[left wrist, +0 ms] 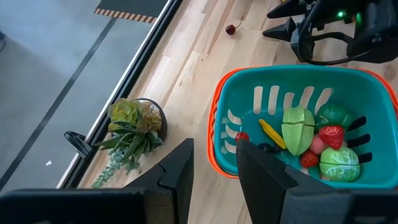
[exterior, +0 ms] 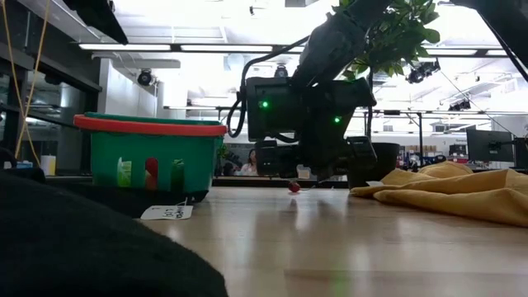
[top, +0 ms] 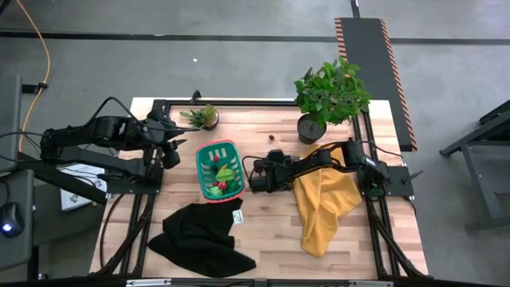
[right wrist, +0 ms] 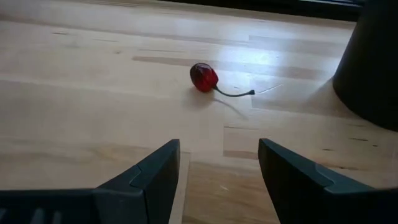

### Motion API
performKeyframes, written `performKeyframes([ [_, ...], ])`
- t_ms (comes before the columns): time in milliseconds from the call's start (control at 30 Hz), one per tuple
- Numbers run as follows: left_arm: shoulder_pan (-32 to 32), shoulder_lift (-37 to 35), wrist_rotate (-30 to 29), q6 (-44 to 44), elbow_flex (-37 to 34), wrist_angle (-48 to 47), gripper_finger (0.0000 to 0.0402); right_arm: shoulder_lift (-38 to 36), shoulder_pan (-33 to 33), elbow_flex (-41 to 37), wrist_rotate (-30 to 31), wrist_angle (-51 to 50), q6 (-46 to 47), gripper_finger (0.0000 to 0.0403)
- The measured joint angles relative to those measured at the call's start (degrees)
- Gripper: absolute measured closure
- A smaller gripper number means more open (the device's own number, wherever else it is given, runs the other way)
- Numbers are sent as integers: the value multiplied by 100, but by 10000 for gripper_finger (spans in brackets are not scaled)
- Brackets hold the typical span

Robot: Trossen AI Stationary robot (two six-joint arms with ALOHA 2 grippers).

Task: Pick and placing Produce into tupperware
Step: Put the red cherry in the green basket

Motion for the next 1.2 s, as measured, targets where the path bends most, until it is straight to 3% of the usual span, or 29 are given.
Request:
performKeyframes([
  [933,0,0,-325,321,0,-9,291,-13,-211,0,-101,307,0,192],
  [1200,0,0,-325,321,2,-8,291,-17,-423,234,-461,256,-350,192],
])
